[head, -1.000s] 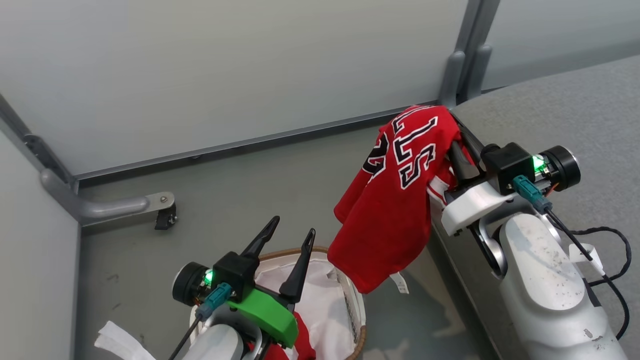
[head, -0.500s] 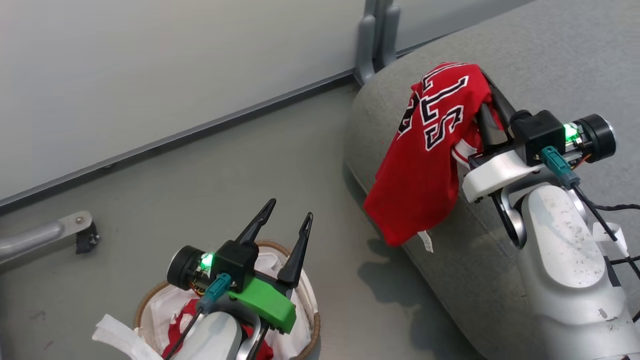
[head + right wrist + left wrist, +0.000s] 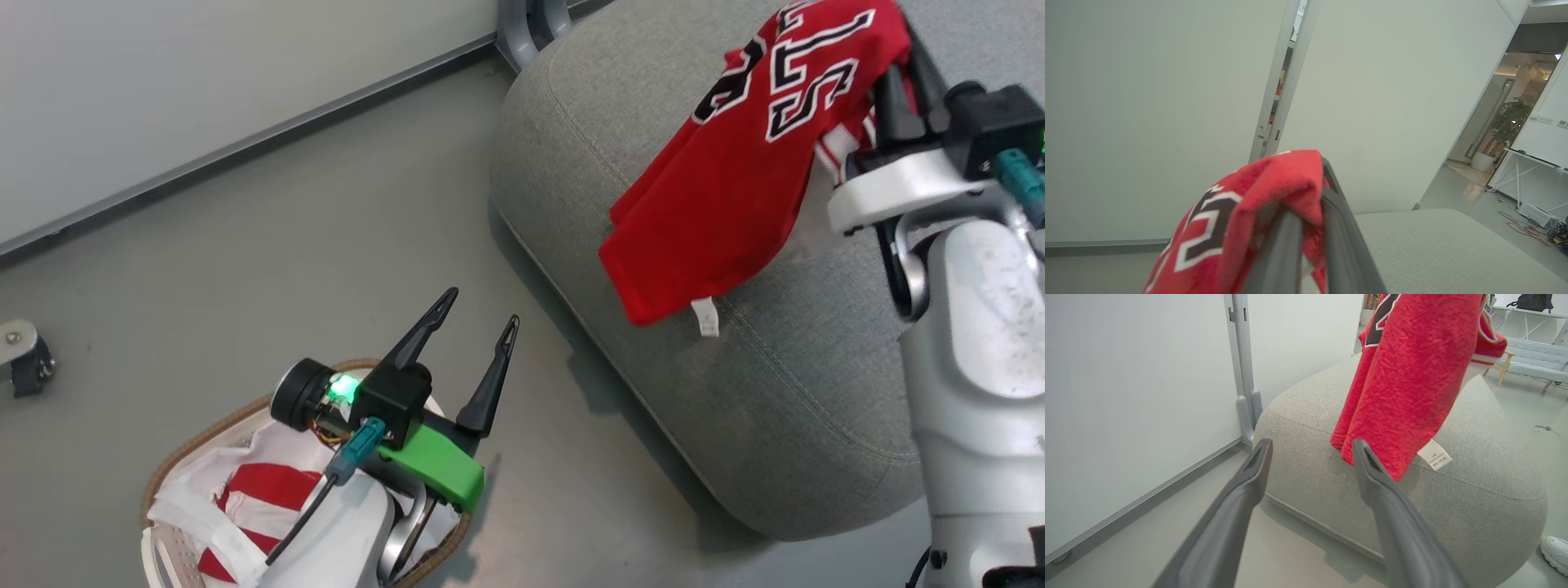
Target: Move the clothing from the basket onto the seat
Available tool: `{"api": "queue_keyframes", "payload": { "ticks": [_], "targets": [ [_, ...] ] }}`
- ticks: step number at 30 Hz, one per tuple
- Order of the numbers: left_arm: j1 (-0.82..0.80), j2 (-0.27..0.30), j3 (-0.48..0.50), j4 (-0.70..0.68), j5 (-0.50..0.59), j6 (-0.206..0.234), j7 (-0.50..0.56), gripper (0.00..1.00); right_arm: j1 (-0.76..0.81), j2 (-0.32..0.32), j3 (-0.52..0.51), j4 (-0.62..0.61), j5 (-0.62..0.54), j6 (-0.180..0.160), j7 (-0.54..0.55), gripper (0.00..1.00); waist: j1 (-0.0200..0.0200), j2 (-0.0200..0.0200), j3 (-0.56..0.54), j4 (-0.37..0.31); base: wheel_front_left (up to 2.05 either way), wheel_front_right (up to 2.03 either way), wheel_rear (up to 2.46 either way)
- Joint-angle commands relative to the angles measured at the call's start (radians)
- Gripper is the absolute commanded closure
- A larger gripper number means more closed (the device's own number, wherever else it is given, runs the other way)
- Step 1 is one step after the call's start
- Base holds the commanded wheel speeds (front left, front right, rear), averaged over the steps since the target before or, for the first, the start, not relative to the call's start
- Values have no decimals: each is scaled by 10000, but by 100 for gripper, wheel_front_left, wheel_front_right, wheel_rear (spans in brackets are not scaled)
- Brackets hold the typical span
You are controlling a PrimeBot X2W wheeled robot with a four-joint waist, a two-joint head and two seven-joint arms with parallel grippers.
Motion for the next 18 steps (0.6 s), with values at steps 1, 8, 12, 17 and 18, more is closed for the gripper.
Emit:
{"api": "queue_keyframes", "payload": {
  "ticks": [1, 8, 12, 17, 18],
  "targets": [
    [-276, 177, -45, -31, 127, -41, -9, 0, -458, -175, -263, 36, -61, -14, -24, 100, -1, -1, 678, 164, 0, 0, 0],
    [-1166, 620, -400, -358, 260, -37, -9, 0, -2749, -1409, -1504, 606, -357, -14, -24, 100, -1, -1, 2278, 996, 0, 0, 0],
    [-1670, 786, -678, -635, 384, -38, -9, 0, -4016, -2346, -2159, 1280, -600, -14, -24, 100, -1, -1, 3231, 1508, 0, 0, 0],
    [-2219, 929, -926, -941, 554, -37, -5, 0, -5135, -3413, -2626, 2350, -913, -14, -24, 100, -1, -1, 4310, 2088, 0, 0, 0],
    [-2302, 966, -946, -990, 577, -37, 6, 0, -5284, -3513, -2793, 2566, -965, -14, -23, 100, -1, -1, 4515, 2187, 0, 0, 0]
  ]
}}
